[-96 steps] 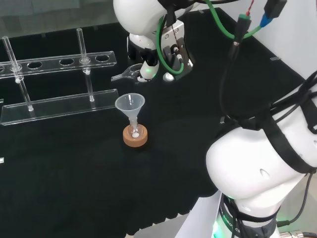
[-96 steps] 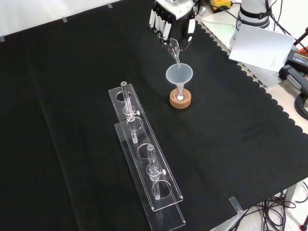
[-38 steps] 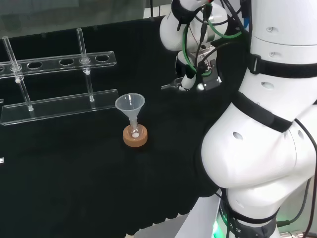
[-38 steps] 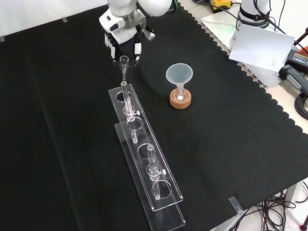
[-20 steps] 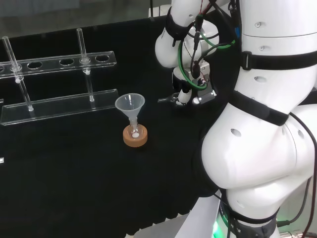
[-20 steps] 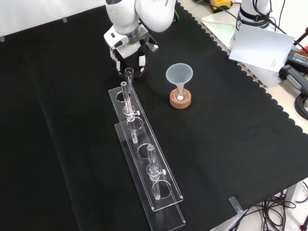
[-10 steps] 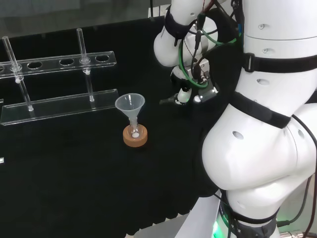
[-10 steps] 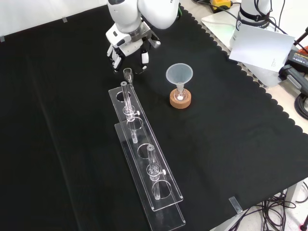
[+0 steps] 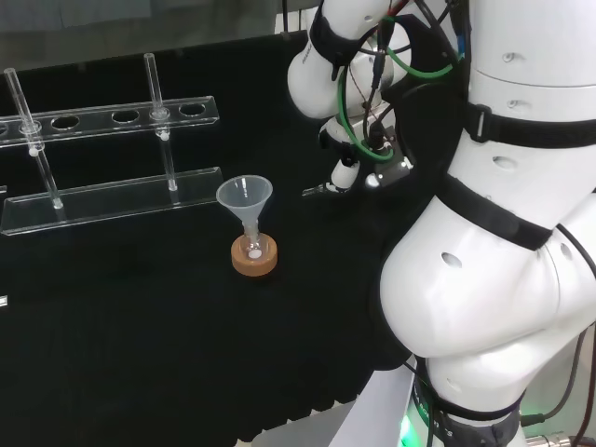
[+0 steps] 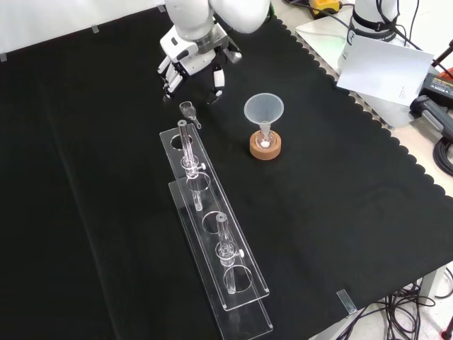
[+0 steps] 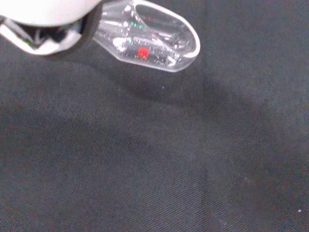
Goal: Put the weighing funnel back on the table.
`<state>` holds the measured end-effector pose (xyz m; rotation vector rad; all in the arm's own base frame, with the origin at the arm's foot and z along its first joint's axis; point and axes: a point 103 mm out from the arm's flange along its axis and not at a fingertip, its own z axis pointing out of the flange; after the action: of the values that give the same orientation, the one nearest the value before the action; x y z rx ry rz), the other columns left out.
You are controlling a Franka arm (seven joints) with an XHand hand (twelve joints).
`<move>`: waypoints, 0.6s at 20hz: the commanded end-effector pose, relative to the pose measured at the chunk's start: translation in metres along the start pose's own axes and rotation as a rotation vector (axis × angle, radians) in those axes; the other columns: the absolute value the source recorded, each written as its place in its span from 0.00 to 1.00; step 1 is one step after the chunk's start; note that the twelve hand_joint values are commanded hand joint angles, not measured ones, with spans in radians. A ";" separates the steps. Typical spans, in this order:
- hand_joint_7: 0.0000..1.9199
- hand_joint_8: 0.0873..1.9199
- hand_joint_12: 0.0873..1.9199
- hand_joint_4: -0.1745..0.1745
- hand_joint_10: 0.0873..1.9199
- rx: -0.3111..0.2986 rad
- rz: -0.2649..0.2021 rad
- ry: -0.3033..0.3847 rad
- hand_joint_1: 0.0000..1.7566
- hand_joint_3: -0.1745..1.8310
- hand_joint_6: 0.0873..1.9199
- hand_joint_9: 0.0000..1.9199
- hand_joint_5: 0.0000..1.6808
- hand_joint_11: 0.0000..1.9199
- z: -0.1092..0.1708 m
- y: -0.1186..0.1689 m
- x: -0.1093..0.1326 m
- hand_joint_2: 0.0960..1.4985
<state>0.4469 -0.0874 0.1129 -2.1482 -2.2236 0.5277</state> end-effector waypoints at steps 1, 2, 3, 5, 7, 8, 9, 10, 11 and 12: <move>0.37 0.00 0.69 0.54 0.00 -0.027 0.006 0.008 0.45 0.44 0.00 0.38 0.27 0.16 -0.021 -0.013 -0.003 0.21; 0.37 0.00 0.69 0.54 0.00 -0.034 0.001 0.015 0.44 0.43 0.00 0.37 0.26 0.15 -0.028 -0.015 -0.004 0.22; 0.36 0.00 0.70 0.54 0.00 -0.041 -0.002 0.015 0.44 0.43 0.00 0.37 0.26 0.14 -0.033 -0.017 -0.004 0.22; 0.35 0.00 0.70 0.54 0.00 -0.055 -0.001 0.015 0.44 0.42 0.00 0.36 0.25 0.14 -0.046 -0.019 -0.003 0.22; 0.34 0.00 0.70 0.54 0.00 -0.074 0.013 0.034 0.43 0.42 0.00 0.36 0.25 0.14 -0.068 -0.023 -0.001 0.22; 0.34 0.00 0.70 0.54 0.00 -0.083 0.017 0.039 0.43 0.42 0.00 0.35 0.24 0.14 -0.074 -0.025 -0.001 0.22; 0.34 0.00 0.70 0.53 0.00 -0.101 0.025 0.056 0.43 0.42 0.00 0.35 0.24 0.14 -0.087 -0.032 -0.001 0.22; 0.33 0.00 0.70 0.53 0.00 -0.108 0.028 0.062 0.43 0.42 0.00 0.35 0.24 0.14 -0.093 -0.036 -0.001 0.22; 0.33 0.00 0.70 0.53 0.00 -0.113 0.030 0.065 0.43 0.42 0.00 0.35 0.24 0.14 -0.097 -0.040 0.000 0.22; 0.33 0.00 0.70 0.53 0.00 -0.117 0.031 0.066 0.43 0.42 0.00 0.35 0.24 0.14 -0.102 -0.045 0.002 0.22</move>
<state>0.4444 -0.0769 0.1821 -2.2044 -2.2563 0.4041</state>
